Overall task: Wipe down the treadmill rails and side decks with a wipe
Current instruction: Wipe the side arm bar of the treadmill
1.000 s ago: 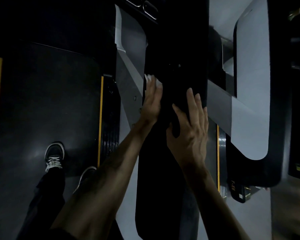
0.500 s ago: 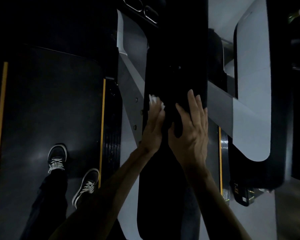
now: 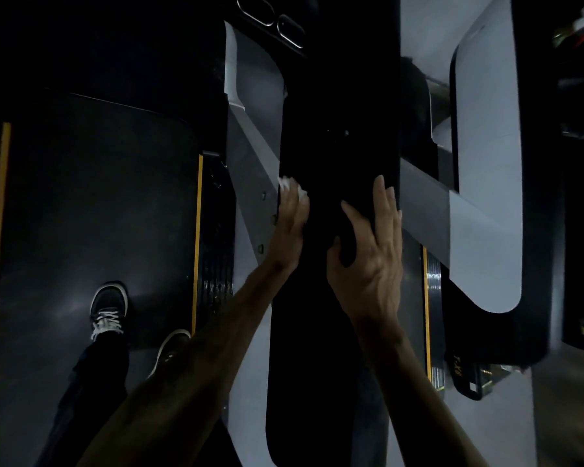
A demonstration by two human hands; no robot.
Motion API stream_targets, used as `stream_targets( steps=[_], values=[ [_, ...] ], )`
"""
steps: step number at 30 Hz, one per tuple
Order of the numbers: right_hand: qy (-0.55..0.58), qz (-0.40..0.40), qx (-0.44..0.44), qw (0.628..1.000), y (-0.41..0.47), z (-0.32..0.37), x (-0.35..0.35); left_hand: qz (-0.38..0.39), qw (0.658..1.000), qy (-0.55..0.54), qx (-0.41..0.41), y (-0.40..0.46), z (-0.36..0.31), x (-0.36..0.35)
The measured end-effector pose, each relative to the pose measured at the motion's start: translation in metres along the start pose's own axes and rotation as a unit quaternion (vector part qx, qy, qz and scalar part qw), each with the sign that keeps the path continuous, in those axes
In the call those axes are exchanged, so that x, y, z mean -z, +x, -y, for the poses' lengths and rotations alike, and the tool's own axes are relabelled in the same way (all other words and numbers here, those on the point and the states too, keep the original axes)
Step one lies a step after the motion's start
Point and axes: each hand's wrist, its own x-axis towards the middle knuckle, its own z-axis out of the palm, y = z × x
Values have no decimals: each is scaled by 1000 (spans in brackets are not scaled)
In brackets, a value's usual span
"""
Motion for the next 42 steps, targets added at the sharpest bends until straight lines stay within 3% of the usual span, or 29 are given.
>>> stream_targets(
  steps=[3,7,10,16,21,24,32,37,42],
  values=[
    [0,-11,3,1000,0,-1,0,35,997,-27,-59,-8,12,-3],
    [6,-25,3,1000,-1,1,0,80,987,18,-137,-18,0,-12],
    [8,-25,3,1000,-1,1,0,71,978,70,-184,1,-29,-12],
    [11,-17,11,1000,-1,-2,0,6,991,57,-120,45,-46,-3],
    [11,-19,4,1000,-1,-1,-1,13,998,29,-61,9,-22,-6],
    [20,-25,-1,999,-1,2,1,51,993,9,-109,-8,-11,-6],
    [51,-33,-24,998,-1,4,5,100,958,121,-238,2,-51,-11],
    [49,-27,-15,998,-2,2,4,67,963,149,-212,42,-69,-3],
    [41,-31,-14,999,-1,3,3,31,984,98,-146,31,-43,1]
  ],
)
